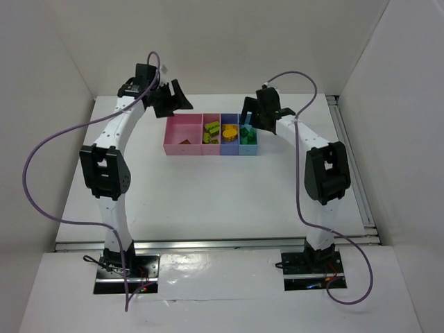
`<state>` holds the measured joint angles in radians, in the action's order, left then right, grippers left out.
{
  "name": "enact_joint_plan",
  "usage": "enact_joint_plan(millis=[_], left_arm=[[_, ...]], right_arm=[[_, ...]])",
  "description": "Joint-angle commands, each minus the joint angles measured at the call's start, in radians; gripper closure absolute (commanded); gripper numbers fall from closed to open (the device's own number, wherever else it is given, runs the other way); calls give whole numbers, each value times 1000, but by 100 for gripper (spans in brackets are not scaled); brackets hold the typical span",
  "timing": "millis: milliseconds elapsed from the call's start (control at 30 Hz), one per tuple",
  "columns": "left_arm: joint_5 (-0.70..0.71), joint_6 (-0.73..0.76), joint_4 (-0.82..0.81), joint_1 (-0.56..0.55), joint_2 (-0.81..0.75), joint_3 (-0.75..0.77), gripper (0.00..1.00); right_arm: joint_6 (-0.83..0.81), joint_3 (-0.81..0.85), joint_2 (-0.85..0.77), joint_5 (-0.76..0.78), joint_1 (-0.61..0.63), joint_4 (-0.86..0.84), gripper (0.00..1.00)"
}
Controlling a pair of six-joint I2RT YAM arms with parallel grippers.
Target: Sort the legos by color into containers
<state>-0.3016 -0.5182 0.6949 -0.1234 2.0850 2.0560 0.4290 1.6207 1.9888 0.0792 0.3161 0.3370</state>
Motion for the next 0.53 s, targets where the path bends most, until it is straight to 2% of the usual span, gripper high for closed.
enact_joint_plan(millis=[0, 33, 100, 167, 233, 333, 433, 500], left_arm=[[-36, 35, -21, -5, -188, -94, 17], [-36, 44, -46, -5, -289, -144, 17], [-22, 57, -98, -5, -391, -295, 17], [5, 86, -121, -5, -526, -388, 17], [5, 96, -132, -5, -604, -505, 16], [5, 106, -153, -5, -747, -642, 15], [16, 86, -190, -5, -865, -769, 15], [29, 63, -202, -5, -901, -803, 15]], right_arm=[[79, -57, -188, 291, -3, 82, 0], [100, -77, -218, 427, 6, 111, 0], [161, -114, -297, 564, 6, 187, 0], [264, -137, -337, 701, 6, 353, 0], [300, -180, -389, 749, 6, 480, 0], [300, -248, -465, 749, 15, 528, 0], [156, -408, -573, 613, 15, 438, 0], [129, -452, -666, 530, 27, 380, 0]])
